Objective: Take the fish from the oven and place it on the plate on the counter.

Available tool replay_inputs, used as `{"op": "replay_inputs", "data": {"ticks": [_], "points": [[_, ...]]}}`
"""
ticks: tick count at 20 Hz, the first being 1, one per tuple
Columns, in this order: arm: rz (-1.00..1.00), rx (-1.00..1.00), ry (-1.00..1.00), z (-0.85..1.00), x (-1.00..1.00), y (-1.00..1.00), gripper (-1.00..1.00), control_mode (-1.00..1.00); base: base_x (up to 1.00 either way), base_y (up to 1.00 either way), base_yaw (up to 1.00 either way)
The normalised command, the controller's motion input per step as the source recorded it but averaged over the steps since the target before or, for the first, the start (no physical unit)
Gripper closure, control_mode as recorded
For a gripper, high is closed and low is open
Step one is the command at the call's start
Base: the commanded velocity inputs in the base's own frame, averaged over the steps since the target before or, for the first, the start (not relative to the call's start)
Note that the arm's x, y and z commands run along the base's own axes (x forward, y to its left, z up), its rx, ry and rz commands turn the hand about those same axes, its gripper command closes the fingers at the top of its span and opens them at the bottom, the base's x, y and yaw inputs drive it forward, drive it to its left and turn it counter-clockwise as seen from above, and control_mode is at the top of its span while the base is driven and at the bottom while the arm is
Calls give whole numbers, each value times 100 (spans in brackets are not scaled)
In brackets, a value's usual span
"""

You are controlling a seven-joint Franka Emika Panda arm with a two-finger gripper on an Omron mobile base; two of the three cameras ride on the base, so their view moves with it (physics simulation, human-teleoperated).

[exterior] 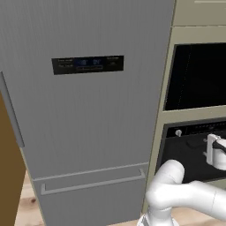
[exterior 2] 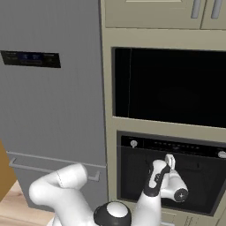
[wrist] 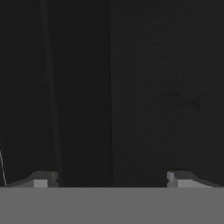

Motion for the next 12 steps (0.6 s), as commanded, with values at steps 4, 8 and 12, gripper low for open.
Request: {"op": "replay_inputs", "data": {"ticks": [4, 8, 12], "points": [[0, 0, 0, 0, 58, 0, -100, -100, 0, 0, 0], [0, 0, 0, 0, 12, 0, -100, -100, 0, 0, 0], [0, 0, 0, 0, 0, 0, 100, -100, 0, 0, 0]]}}
